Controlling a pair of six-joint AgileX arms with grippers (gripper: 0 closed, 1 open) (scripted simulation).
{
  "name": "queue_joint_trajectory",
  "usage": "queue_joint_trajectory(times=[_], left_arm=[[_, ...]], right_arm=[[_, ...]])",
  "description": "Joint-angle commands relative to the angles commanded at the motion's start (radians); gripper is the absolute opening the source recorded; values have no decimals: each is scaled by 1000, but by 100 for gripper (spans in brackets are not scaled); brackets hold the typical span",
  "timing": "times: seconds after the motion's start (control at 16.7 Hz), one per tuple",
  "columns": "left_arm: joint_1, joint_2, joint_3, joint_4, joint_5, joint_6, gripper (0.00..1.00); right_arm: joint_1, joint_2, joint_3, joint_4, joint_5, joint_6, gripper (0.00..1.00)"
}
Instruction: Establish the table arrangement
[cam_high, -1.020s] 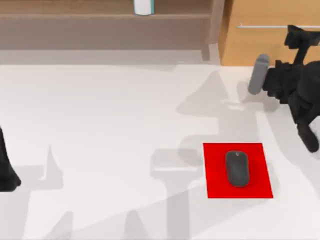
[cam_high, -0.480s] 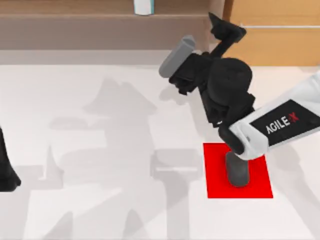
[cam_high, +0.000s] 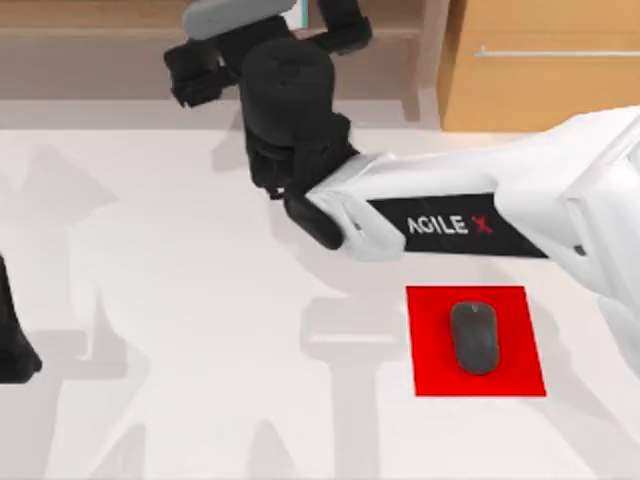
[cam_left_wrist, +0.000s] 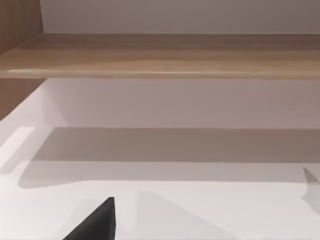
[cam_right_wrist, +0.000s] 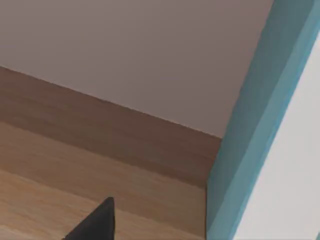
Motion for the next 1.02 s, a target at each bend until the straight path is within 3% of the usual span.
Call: queue_joint_trajectory(times=[0.36,1.02], left_arm=[[0,0,0,0,0,0,100],[0,0,0,0,0,0,100]], right_arm=[[-26,53,238,-256,99,299,100],[-60,89,321,-315,100,329,100]])
